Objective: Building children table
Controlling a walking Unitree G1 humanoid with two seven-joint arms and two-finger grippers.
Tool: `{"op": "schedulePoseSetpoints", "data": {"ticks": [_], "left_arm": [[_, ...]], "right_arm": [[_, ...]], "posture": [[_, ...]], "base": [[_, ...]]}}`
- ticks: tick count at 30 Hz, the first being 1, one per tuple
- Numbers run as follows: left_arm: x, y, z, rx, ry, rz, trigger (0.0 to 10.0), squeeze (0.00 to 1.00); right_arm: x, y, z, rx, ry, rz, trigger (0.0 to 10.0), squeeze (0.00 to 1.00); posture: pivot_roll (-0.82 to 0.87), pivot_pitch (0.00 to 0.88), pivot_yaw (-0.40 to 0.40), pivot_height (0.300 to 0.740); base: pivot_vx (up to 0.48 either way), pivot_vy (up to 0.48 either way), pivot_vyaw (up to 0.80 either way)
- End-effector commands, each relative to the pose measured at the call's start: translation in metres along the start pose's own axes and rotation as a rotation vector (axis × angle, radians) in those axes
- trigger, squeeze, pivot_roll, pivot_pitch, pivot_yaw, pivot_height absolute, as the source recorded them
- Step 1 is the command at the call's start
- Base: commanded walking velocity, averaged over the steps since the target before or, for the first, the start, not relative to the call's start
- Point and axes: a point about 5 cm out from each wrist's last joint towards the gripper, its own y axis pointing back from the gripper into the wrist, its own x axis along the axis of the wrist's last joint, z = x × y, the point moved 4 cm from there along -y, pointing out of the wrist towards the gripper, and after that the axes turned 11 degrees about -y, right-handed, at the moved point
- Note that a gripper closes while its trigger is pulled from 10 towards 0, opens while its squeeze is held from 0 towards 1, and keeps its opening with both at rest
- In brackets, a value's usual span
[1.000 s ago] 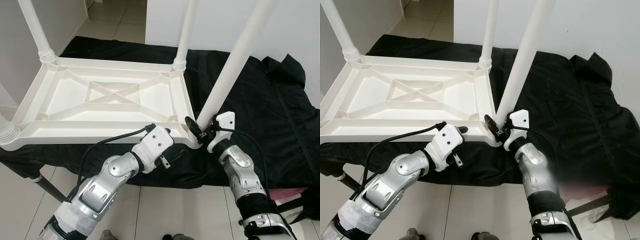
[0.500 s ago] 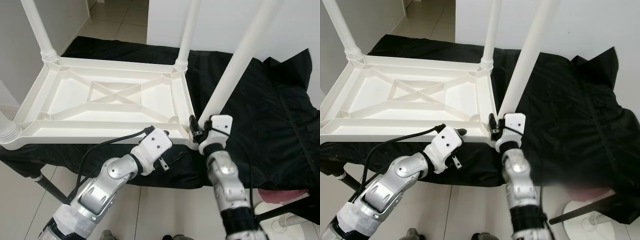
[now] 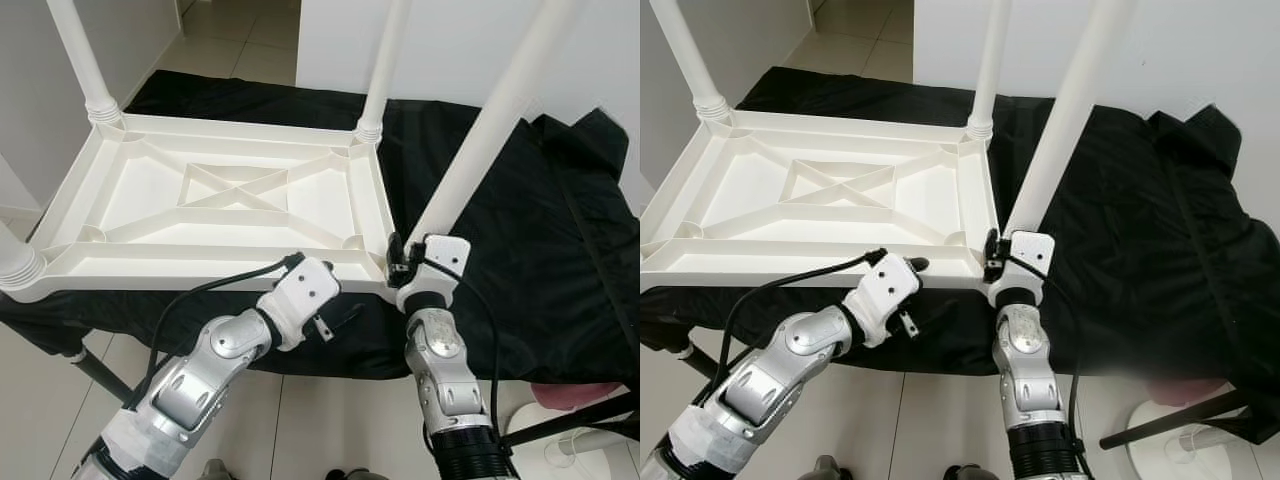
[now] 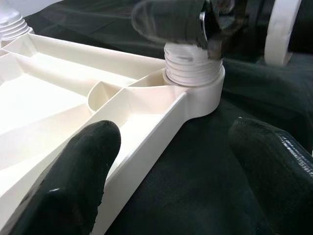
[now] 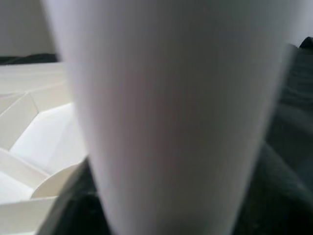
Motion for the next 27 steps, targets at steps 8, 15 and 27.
{"op": "schedulePoseSetpoints", "data": {"ticks": [8,15,27], "left_arm": [[0.003,0.001,0.008,-0.070,-0.005,0.021,10.0,0.00],[0.003,0.000,0.006,-0.060,-0.006,0.019,10.0,0.00],[0.003,0.000,0.002,-0.050,0.000,0.018,10.0,0.00]], "right_arm": [[-0.001,0.005,-0.002,0.190,-0.034,-0.040,10.0,1.00],[-0.004,0.004,-0.006,0.368,0.018,-0.092,10.0,0.00],[-0.012,-0.006,0.003,0.617,0.128,-0.196,10.0,0.00]], "posture": [[0.02,0.087,-0.067,0.740],[0.02,0.087,-0.070,0.740],[0.00,0.102,-0.053,0.740]], "base": [[0.000,0.000,0.00],[0.000,0.000,0.00],[0.000,0.000,0.00]]}}
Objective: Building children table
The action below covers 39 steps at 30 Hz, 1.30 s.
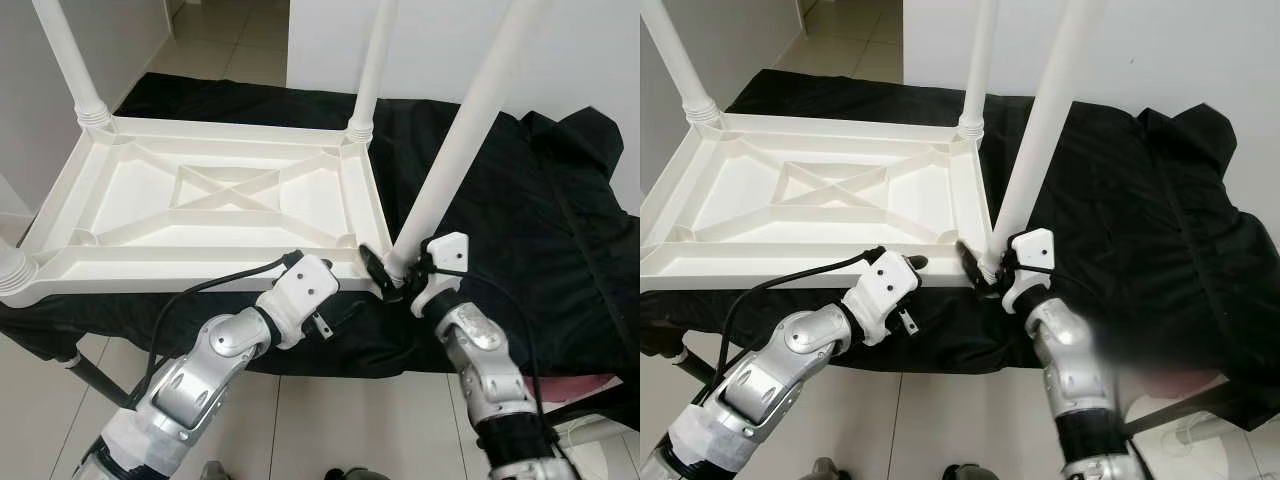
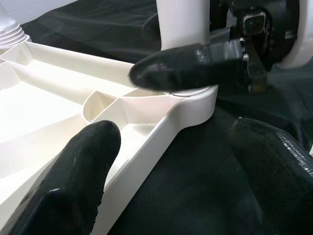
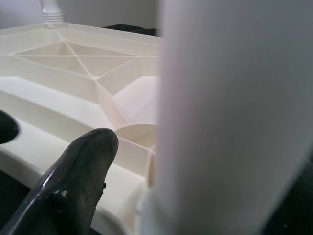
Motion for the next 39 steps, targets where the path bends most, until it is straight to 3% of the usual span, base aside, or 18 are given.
{"op": "schedulePoseSetpoints", "data": {"ticks": [1,3,4,5,6,7,20,21,23,24,29,39], "left_arm": [[0.001,-0.001,0.004,-0.064,-0.003,0.013,10.0,0.00],[0.002,-0.001,0.004,-0.066,-0.004,0.013,10.0,0.00],[0.002,-0.002,0.003,-0.068,-0.004,0.014,10.0,0.00],[0.002,-0.004,0.003,-0.070,-0.007,0.017,10.0,0.00],[0.002,-0.004,0.003,-0.070,-0.007,0.017,10.0,0.00],[0.004,-0.005,0.002,-0.070,-0.009,0.022,10.0,0.00],[0.004,-0.003,0.002,-0.065,-0.008,0.021,10.0,0.00],[0.004,-0.004,0.001,-0.065,-0.007,0.022,10.0,0.00],[0.004,-0.004,0.001,-0.065,-0.007,0.022,10.0,0.00],[0.004,-0.004,0.002,-0.067,-0.005,0.023,10.0,0.00],[0.003,-0.005,0.003,-0.081,-0.007,0.024,10.0,0.00],[0.004,-0.008,0.001,-0.077,-0.010,0.028,10.0,0.00]], "right_arm": [[-0.002,-0.001,0.001,0.050,0.000,-0.022,10.0,0.00],[-0.002,-0.002,0.002,0.066,0.004,-0.028,10.0,0.00],[0.000,-0.004,0.003,0.082,0.014,-0.030,8.4,0.00],[0.002,-0.007,0.005,0.091,0.030,-0.027,5.5,0.00],[0.002,-0.007,0.005,0.091,0.030,-0.027,5.5,0.00],[0.005,-0.010,0.009,0.104,0.044,-0.029,0.0,0.00],[0.001,-0.008,0.018,0.104,0.030,-0.042,0.0,0.00],[-0.001,-0.005,0.018,0.091,0.028,-0.043,5.1,0.00],[-0.001,-0.005,0.018,0.091,0.028,-0.043,5.1,0.00],[-0.002,-0.004,0.018,0.082,0.021,-0.043,10.0,0.00],[-0.009,0.005,0.024,-0.031,-0.025,-0.041,10.0,0.00],[-0.015,0.007,0.021,-0.125,-0.053,-0.049,10.0,0.00]], "posture": [[-0.01,0.105,-0.048,0.740],[-0.01,0.105,-0.048,0.740],[-0.02,0.108,-0.045,0.740],[-0.02,0.105,-0.042,0.740],[-0.02,0.105,-0.042,0.740],[-0.01,0.101,-0.040,0.740],[-0.01,0.097,-0.040,0.740],[-0.02,0.103,-0.036,0.740],[-0.02,0.103,-0.036,0.740],[-0.02,0.104,-0.033,0.740],[-0.03,0.100,-0.031,0.740],[-0.03,0.103,-0.026,0.740]], "base": [[0.000,0.000,0.00],[0.000,0.000,0.00],[0.000,0.000,0.00],[0.000,0.000,0.00],[0.000,0.000,0.00],[0.000,0.000,0.00],[0.000,0.000,0.00],[0.000,0.000,0.00],[0.000,0.000,0.00],[0.000,0.000,0.00],[0.000,0.000,0.00],[0.000,0.000,0.00]]}}
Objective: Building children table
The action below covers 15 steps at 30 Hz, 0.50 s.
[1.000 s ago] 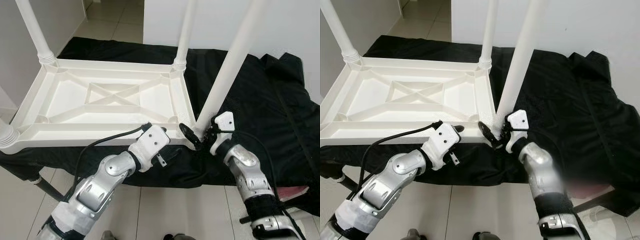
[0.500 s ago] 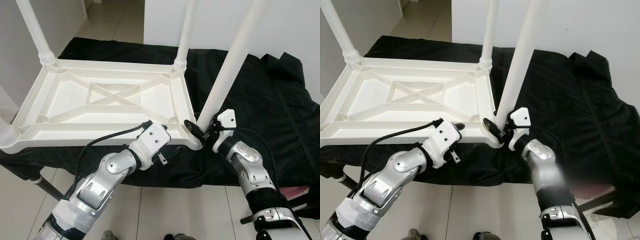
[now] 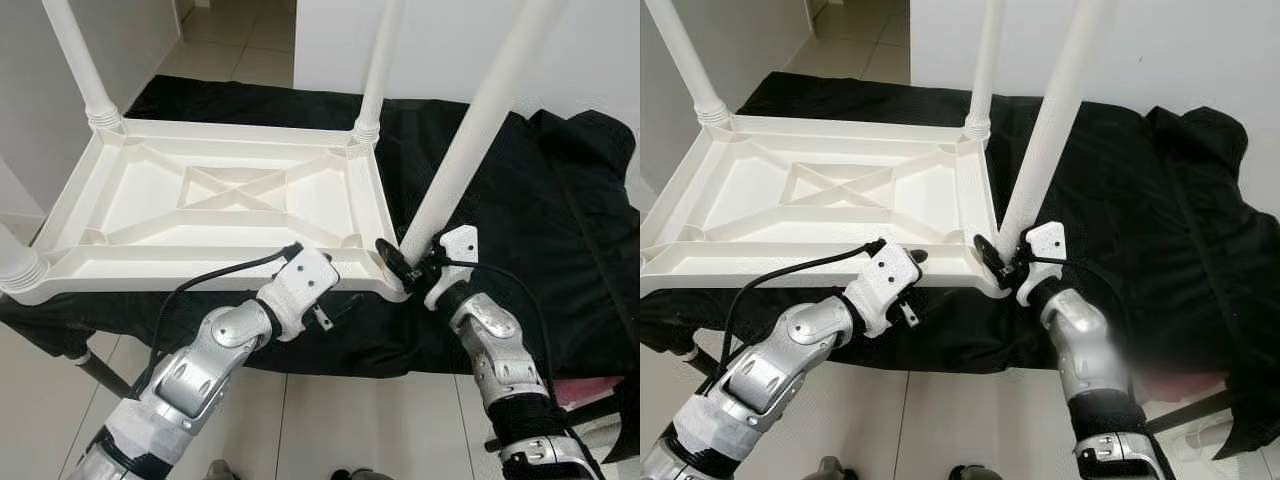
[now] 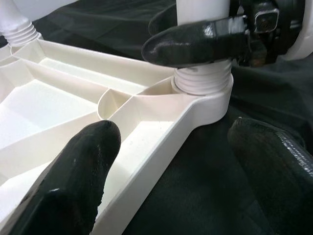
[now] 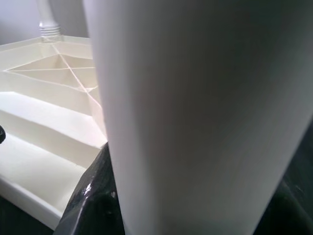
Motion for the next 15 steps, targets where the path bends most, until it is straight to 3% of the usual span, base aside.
{"op": "schedulePoseSetpoints", "data": {"ticks": [1,8,15], "left_arm": [[0.002,0.000,0.008,-0.083,-0.009,0.021,10.0,0.00],[-0.001,0.004,0.008,-0.080,-0.009,0.009,10.0,0.00],[-0.002,0.006,0.006,-0.064,-0.011,0.002,10.0,0.00]], "right_arm": [[-0.018,0.009,0.005,-0.100,-0.015,-0.064,10.0,0.00],[-0.019,0.012,0.000,-0.237,-0.052,-0.039,10.0,0.00],[-0.018,0.014,-0.016,-0.337,-0.092,-0.004,10.0,0.00]], "posture": [[-0.02,0.105,-0.027,0.740],[-0.01,0.106,-0.033,0.740],[0.00,0.108,-0.047,0.740]], "base": [[0.000,0.000,0.00],[0.000,0.000,0.00],[0.000,0.000,0.00]]}}
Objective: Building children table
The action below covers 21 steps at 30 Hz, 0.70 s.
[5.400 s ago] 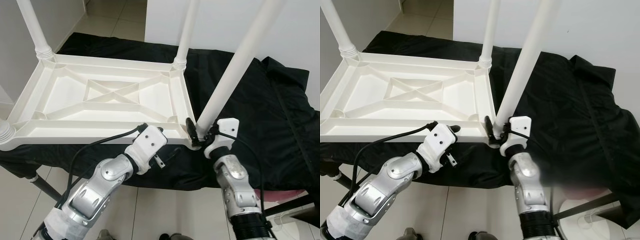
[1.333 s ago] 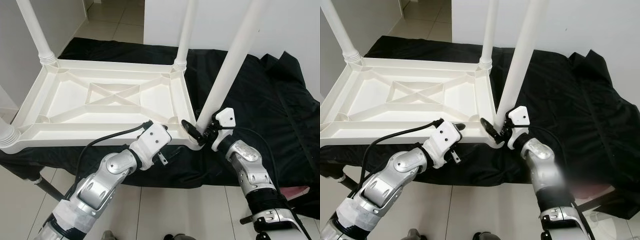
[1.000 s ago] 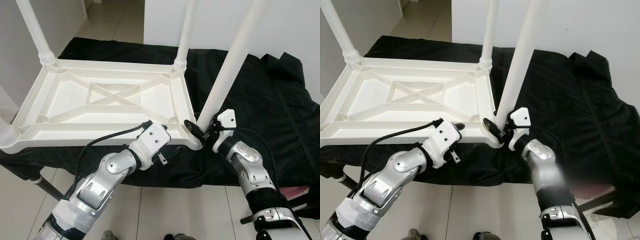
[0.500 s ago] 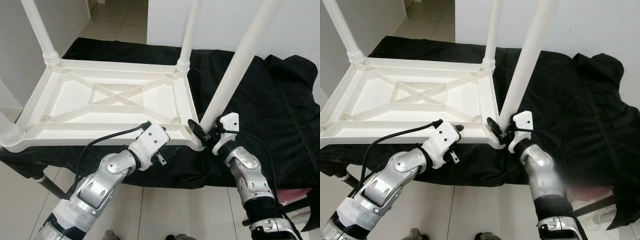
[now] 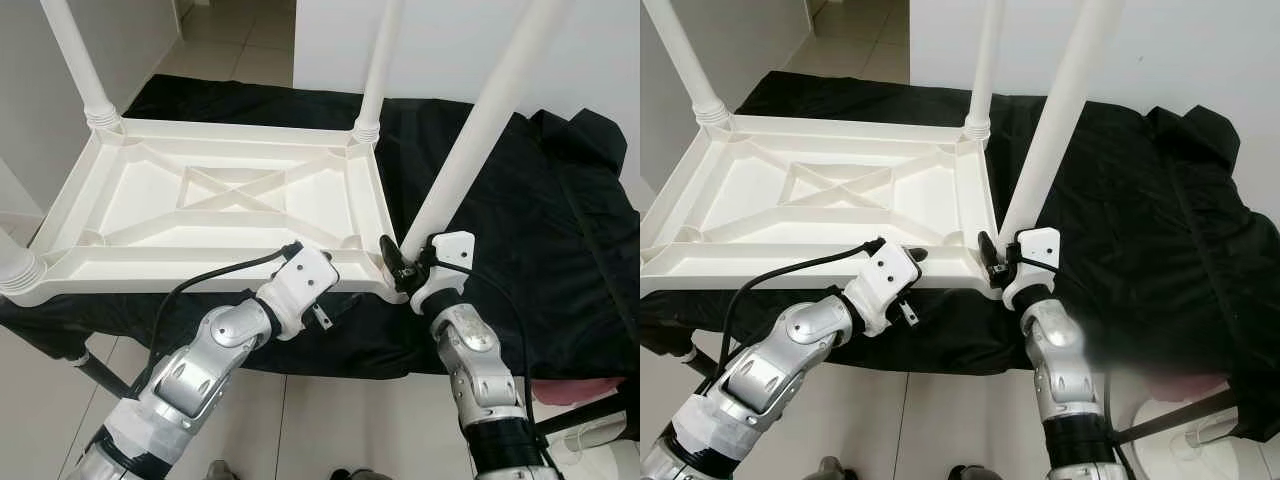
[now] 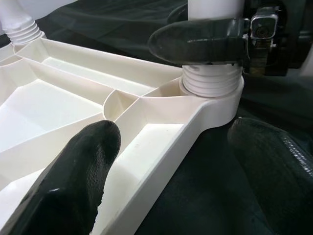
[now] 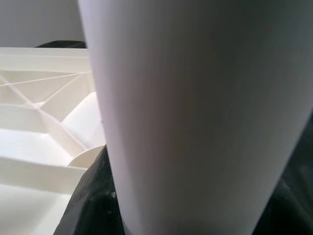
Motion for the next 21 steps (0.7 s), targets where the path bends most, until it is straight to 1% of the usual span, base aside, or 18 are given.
{"op": "schedulePoseSetpoints", "data": {"ticks": [1,6,7,8,10,13,14,17,21], "left_arm": [[0.001,0.002,0.009,-0.071,-0.004,0.012,10.0,0.00],[0.000,0.003,0.010,-0.071,-0.004,0.011,10.0,0.00],[0.000,0.003,0.010,-0.071,-0.005,0.010,10.0,0.00],[0.000,0.003,0.010,-0.071,-0.005,0.010,10.0,0.00],[-0.001,0.003,0.009,-0.067,-0.005,0.007,10.0,0.00],[-0.002,0.003,0.009,-0.065,-0.006,0.005,10.0,0.00],[-0.002,0.003,0.009,-0.063,-0.006,0.005,10.0,0.00],[-0.002,0.004,0.010,-0.063,-0.003,0.006,10.0,0.00],[-0.002,0.003,0.010,-0.064,-0.004,0.004,10.0,0.00]], "right_arm": [[-0.019,0.007,0.004,-0.045,-0.022,-0.076,10.0,0.00],[-0.018,0.009,0.000,-0.068,-0.025,-0.064,10.0,0.00],[-0.017,0.011,-0.001,-0.107,-0.023,-0.052,10.0,0.00],[-0.017,0.011,-0.001,-0.107,-0.023,-0.052,10.0,0.00],[-0.016,0.013,-0.001,-0.182,-0.029,-0.035,10.0,0.00],[-0.016,0.013,0.000,-0.205,-0.035,-0.029,10.0,0.00],[-0.015,0.013,-0.004,-0.188,-0.060,-0.013,10.0,1.00],[-0.013,0.015,-0.011,-0.163,-0.087,0.005,10.0,1.00],[-0.012,0.014,-0.013,-0.132,-0.064,0.012,10.0,1.00]], "posture": [[0.00,0.108,-0.047,0.740],[0.00,0.105,-0.049,0.740],[0.00,0.103,-0.051,0.740],[0.00,0.103,-0.051,0.740],[0.01,0.100,-0.053,0.740],[0.01,0.100,-0.053,0.740],[0.01,0.099,-0.052,0.740],[0.01,0.096,-0.042,0.740],[0.01,0.096,-0.042,0.740]], "base": [[0.000,0.000,0.00],[0.000,0.000,0.00],[0.000,0.000,0.00],[0.000,0.000,0.00],[0.000,0.000,0.00],[0.000,0.000,0.00],[0.000,0.000,0.00],[0.000,0.000,0.00],[0.000,0.000,0.00]]}}
